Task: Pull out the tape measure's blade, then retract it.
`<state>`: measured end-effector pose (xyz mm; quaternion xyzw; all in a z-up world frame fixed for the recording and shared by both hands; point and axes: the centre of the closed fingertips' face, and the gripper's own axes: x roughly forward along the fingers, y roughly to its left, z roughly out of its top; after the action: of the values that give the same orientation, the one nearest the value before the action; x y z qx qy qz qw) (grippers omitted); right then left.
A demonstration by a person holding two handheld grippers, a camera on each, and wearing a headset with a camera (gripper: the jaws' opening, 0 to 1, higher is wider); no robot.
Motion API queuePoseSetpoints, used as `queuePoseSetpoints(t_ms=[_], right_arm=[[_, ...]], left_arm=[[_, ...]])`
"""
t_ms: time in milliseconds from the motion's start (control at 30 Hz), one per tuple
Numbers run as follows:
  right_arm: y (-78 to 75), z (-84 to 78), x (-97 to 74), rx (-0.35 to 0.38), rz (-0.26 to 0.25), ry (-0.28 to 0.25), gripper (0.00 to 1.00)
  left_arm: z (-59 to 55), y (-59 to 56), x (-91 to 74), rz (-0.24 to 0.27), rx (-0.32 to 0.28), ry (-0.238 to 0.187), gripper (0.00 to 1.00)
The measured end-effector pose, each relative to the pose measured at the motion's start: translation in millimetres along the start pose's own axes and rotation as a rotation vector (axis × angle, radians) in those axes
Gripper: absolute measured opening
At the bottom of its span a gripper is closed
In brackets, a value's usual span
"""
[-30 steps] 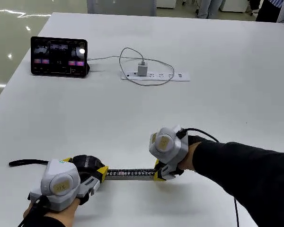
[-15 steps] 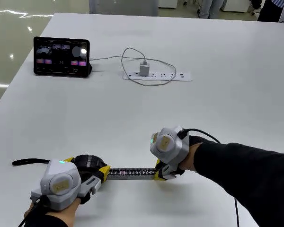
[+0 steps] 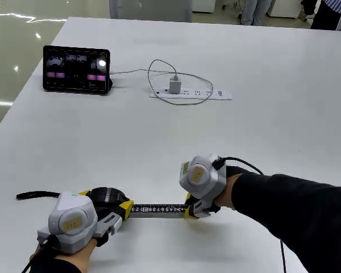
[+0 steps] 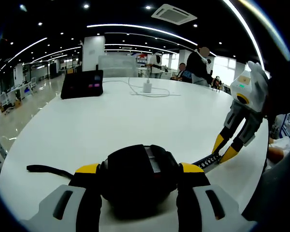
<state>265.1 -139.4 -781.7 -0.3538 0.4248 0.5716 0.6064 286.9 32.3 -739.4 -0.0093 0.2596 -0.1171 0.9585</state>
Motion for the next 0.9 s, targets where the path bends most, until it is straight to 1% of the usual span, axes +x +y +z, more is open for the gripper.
queuePoseSetpoints(t_ms=[233, 633, 900], right_arm=[[0.1, 2.5, 1.3, 0.000, -0.005, 0.001, 0.10], [1.0, 6.8, 2.5, 0.015, -0.005, -0.019, 0.11], [2.0, 9.2, 4.3, -0.010, 0.000, -0.026, 0.11]], left_arm=[[0.1, 0.3, 0.1, -0.002, -0.006, -0.003, 0.58], [0.1, -0.2, 0.1, -0.006, -0.011, -0.003, 0.58], [-0.4, -0.2, 0.3, -0.009, -0.005, -0.003, 0.58]])
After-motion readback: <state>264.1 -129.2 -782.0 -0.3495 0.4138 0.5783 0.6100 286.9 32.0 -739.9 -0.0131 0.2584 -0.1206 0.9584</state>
